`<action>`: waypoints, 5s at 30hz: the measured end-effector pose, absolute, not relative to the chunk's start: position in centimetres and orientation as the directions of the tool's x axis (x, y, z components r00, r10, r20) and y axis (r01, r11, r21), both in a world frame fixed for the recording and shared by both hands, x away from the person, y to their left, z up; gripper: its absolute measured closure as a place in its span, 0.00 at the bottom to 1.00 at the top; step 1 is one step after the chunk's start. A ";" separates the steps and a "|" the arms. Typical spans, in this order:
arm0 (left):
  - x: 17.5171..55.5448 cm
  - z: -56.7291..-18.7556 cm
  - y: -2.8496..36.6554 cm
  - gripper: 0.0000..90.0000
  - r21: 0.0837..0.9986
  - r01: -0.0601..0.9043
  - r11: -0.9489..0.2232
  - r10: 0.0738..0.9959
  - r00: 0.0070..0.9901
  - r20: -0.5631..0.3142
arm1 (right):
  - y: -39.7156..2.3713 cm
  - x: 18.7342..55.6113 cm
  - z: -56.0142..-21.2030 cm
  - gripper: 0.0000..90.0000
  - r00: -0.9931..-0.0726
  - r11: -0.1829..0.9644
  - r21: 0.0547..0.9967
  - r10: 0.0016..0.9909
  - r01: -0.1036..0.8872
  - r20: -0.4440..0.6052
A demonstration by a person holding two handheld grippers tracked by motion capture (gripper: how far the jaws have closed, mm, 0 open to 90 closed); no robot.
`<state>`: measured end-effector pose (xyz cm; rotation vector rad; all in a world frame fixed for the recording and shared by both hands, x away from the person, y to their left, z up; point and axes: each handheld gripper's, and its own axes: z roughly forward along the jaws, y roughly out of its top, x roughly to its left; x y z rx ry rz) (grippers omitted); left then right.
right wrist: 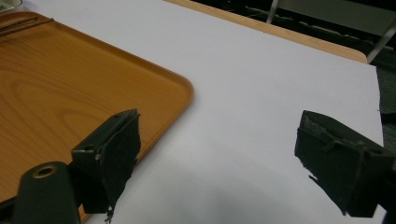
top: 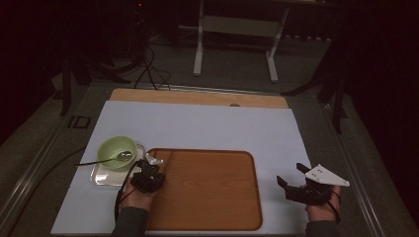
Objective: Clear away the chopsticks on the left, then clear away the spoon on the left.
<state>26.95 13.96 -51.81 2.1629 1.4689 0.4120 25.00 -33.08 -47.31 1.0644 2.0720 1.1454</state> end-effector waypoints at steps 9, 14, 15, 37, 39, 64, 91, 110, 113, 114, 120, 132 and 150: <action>26.5 -51.8 14.7 0.88 0.549 0.777 -0.309 0.935 0.353 0.026 | -33.0 25.0 -47.3 0.16 -0.542 0.328 0.866 0.836 0.378 -0.080; 26.1 -51.7 14.9 0.88 0.551 0.773 -0.315 0.934 0.357 0.033 | -33.0 25.0 -47.3 0.16 -0.543 0.329 0.866 0.836 0.378 -0.080; 26.0 -51.6 14.9 0.88 0.552 0.774 -0.312 0.934 0.356 0.029 | -33.0 25.0 -47.3 0.16 -0.543 0.329 0.866 0.836 0.378 -0.081; 24.1 -50.1 17.0 0.57 0.671 0.694 -0.260 0.931 0.364 -0.015 | -33.1 24.9 -47.2 0.16 -0.540 0.325 0.868 0.838 0.376 -0.081; 23.9 -49.9 17.5 0.57 0.688 0.687 -0.233 0.936 0.351 -0.033 | -33.1 24.9 -47.3 0.16 -0.540 0.325 0.868 0.838 0.375 -0.081; 22.5 -46.9 21.9 0.55 0.774 0.629 -0.072 0.965 0.241 -0.106 | -33.0 25.0 -47.2 0.16 -0.547 0.336 0.866 0.832 0.371 -0.089; 21.5 -45.7 25.7 0.54 0.804 0.594 0.020 0.981 0.143 -0.129 | -33.0 25.1 -47.3 0.16 -0.550 0.342 0.862 0.830 0.373 -0.092; 20.5 -45.6 28.1 0.55 0.803 0.590 0.090 0.988 0.049 -0.147 | -32.9 25.1 -47.3 0.16 -0.551 0.344 0.862 0.830 0.372 -0.093; 20.3 -45.7 28.5 0.55 0.804 0.586 0.106 0.989 0.020 -0.145 | -32.9 25.1 -47.3 0.16 -0.550 0.344 0.863 0.830 0.370 -0.095; 20.3 -45.8 28.5 0.55 0.803 0.586 0.108 0.990 0.012 -0.141 | -33.0 25.1 -47.3 0.16 -0.550 0.344 0.863 0.830 0.370 -0.095; 20.3 -46.4 29.1 0.55 0.790 0.599 0.127 0.989 -0.020 -0.144 | -33.1 25.1 -47.3 0.16 -0.545 0.338 0.865 0.833 0.371 -0.091; 21.1 -48.1 30.0 0.59 0.756 0.634 0.161 0.985 -0.053 -0.166 | -33.0 25.0 -47.2 0.16 -0.546 0.338 0.866 0.833 0.367 -0.093; 23.6 -49.7 31.7 0.65 0.749 0.596 0.289 0.956 -0.144 -0.254 | -33.1 25.0 -47.2 0.16 -0.542 0.331 0.867 0.836 0.372 -0.087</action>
